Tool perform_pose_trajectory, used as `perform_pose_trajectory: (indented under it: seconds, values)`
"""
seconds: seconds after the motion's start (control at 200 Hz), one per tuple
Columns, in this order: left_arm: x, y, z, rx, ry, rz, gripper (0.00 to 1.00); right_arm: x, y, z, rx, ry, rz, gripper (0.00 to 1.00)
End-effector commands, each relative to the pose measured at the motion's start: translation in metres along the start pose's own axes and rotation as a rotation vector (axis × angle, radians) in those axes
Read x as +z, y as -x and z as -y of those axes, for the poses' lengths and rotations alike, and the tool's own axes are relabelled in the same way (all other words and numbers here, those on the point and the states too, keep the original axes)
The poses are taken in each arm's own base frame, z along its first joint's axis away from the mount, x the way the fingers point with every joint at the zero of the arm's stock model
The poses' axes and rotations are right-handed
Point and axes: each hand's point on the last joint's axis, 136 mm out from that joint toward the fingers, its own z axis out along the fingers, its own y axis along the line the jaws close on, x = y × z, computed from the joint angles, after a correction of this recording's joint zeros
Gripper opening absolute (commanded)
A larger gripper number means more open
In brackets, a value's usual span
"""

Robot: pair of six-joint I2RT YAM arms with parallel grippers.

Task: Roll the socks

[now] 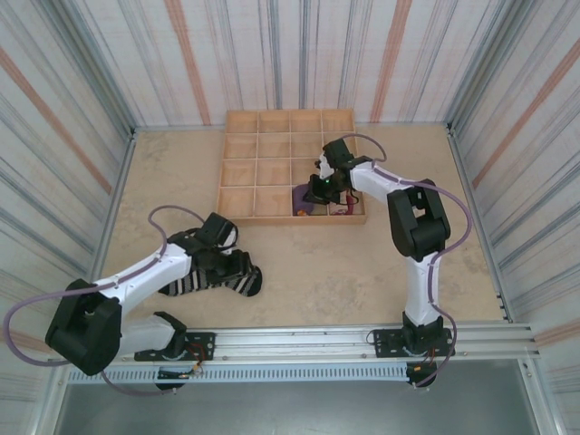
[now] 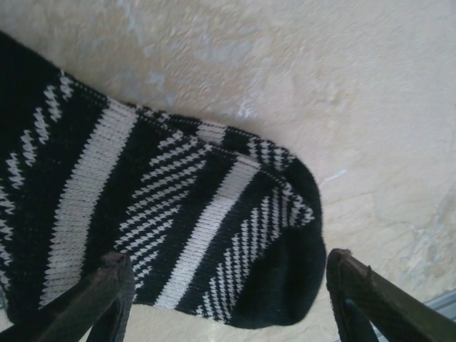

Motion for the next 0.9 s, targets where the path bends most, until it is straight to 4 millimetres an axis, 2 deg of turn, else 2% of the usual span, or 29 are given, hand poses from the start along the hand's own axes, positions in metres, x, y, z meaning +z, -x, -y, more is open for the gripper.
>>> perform_pose_trajectory:
  seconds: [0.0, 0.215, 0.271, 0.341, 0.451, 0.496, 0.631, 0.711, 0.892]
  values:
    - [0.012, -0.005, -0.002, -0.045, -0.023, -0.025, 0.71, 0.012, -0.004, 0.002, 0.024, -0.007, -0.041, 0.0]
    - [0.026, -0.009, 0.0, -0.064, -0.056, -0.067, 0.69, 0.029, -0.015, 0.009, 0.056, 0.008, -0.104, 0.0]
    - [0.029, -0.01, 0.001, -0.068, -0.062, -0.076, 0.69, 0.03, -0.017, 0.009, 0.052, 0.007, -0.107, 0.08]
    - [0.032, -0.011, 0.005, -0.076, -0.086, -0.088, 0.68, 0.025, -0.016, 0.009, 0.036, -0.008, -0.092, 0.27]
    - [0.037, -0.011, 0.017, -0.096, -0.125, -0.092, 0.68, 0.006, -0.01, 0.003, -0.009, -0.028, -0.042, 0.56]
    - [0.04, -0.01, 0.022, -0.104, -0.135, -0.088, 0.68, -0.003, -0.007, -0.003, -0.028, -0.025, -0.017, 0.64]
    - [0.049, -0.004, 0.042, -0.136, -0.159, -0.071, 0.68, -0.033, -0.001, -0.018, -0.096, -0.023, 0.055, 0.77]
    - [0.051, 0.004, 0.056, -0.115, -0.147, -0.05, 0.69, -0.05, -0.002, -0.024, -0.126, -0.021, 0.093, 0.91]
    - [0.065, 0.031, 0.083, -0.14, -0.174, -0.024, 0.69, -0.086, -0.012, -0.028, -0.17, -0.064, 0.154, 0.96]
